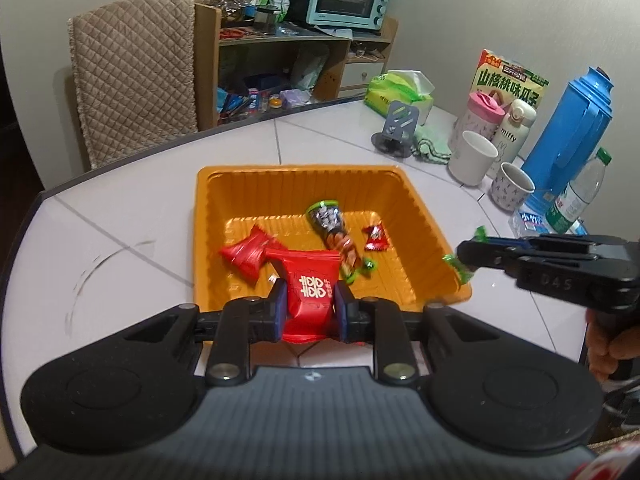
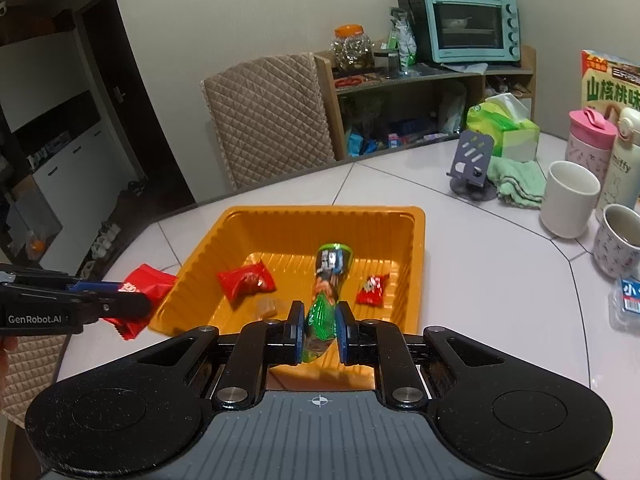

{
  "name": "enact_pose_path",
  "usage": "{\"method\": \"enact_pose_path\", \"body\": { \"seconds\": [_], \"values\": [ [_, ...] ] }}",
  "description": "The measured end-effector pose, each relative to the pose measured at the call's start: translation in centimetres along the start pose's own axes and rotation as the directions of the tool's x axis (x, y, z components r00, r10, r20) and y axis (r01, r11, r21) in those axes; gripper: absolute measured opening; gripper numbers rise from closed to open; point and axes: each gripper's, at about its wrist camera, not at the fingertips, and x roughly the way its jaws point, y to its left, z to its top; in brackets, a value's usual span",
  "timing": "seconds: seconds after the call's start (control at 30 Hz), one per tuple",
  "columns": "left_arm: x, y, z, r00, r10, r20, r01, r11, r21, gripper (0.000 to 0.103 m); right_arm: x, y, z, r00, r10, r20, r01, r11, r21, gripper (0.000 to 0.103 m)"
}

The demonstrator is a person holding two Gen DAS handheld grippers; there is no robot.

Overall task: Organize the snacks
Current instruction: 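Carry the red candy and green candy up over the orange tray, then open the left gripper, then the right, dropping both candies into the tray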

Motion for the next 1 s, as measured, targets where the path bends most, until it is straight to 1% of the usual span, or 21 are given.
{"method": "enact_pose_path", "body": {
  "seconds": [0.23, 0.4, 0.67, 1.0],
  "values": [
    [3.2, -0.7, 1.8, 1.0, -0.02, -0.021, 0.019, 1.0, -0.008, 0.022, 2.4, -0.6, 0.9, 1.0, -0.005, -0.022, 0.005, 1.0, 0.006, 0.016],
    [5.4, -1.1, 2.5, 0.998, -0.028, -0.047, 0.028, 1.0, -0.004, 0.022, 4.0, -1.2, 1.2, 0.999, -0.016, -0.041, 0.016, 1.0, 0.012, 0.016],
    [8.6, -2.0, 2.7, 0.995, -0.032, -0.098, 0.034, 0.999, 0.015, 0.022, 5.2, -2.4, 1.2, 0.997, -0.032, -0.067, 0.033, 0.999, 0.026, 0.016],
    [11.6, -2.5, 2.5, 0.988, -0.032, -0.154, 0.038, 0.999, 0.033, 0.022, 5.4, -3.4, 0.9, 0.996, -0.042, -0.083, 0.046, 0.998, 0.045, 0.016]
  ]
}}
